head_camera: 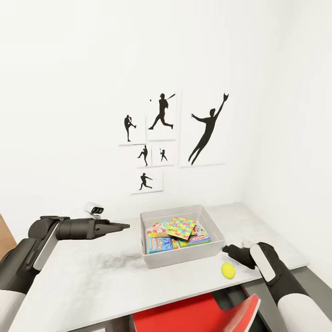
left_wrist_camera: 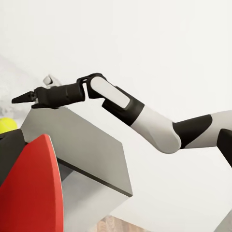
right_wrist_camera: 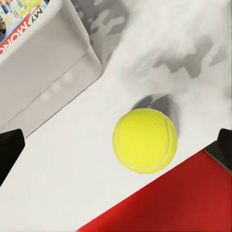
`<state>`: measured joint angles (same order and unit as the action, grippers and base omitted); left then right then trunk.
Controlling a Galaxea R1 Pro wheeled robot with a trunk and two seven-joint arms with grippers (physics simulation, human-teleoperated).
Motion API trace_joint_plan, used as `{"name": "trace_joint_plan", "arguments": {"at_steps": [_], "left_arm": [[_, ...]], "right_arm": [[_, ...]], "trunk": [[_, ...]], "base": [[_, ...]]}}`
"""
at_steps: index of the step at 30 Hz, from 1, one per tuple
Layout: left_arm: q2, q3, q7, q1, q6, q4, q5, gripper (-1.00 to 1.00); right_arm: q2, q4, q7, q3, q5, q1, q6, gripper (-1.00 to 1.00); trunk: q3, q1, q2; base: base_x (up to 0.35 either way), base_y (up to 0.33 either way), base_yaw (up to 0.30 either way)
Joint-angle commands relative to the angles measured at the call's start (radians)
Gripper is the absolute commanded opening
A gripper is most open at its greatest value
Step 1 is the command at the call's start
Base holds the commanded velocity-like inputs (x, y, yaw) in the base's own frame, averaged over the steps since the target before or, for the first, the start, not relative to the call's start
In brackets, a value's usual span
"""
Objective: Put all the toys in the child's room - the three board games (two on the bed and one on the table), the two jigsaw puzzles on the table, and the tennis ball on the table - inside the toy box on the table in the child's room.
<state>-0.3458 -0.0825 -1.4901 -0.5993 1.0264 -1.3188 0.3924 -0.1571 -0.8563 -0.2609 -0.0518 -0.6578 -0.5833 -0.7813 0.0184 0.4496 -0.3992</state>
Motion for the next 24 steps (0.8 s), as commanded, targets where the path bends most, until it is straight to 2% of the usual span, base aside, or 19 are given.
{"name": "trace_joint_plan", "arguments": {"at_steps": [1,9,24], "left_arm": [[-0.001,-0.002,-0.002,0.000,0.011,0.000,0.002,1.00],[-0.002,-0.002,-0.002,0.000,0.011,0.000,0.003,1.00],[-0.003,-0.002,-0.002,0.000,0.011,0.000,0.002,1.00]], "right_arm": [[0.001,-0.001,-0.019,0.003,-0.011,0.000,-0.002,1.00],[0.024,0.000,-0.089,0.019,-0.010,0.000,-0.001,1.00],[0.036,-0.001,-0.104,0.025,-0.009,0.000,0.000,1.00]], "trunk": [[0.000,0.000,-0.001],[0.000,0.000,-0.001],[0.000,0.000,-0.001]], "base": [[0.000,0.000,0.000],[0.000,0.000,0.000],[0.000,0.000,0.000]]}}
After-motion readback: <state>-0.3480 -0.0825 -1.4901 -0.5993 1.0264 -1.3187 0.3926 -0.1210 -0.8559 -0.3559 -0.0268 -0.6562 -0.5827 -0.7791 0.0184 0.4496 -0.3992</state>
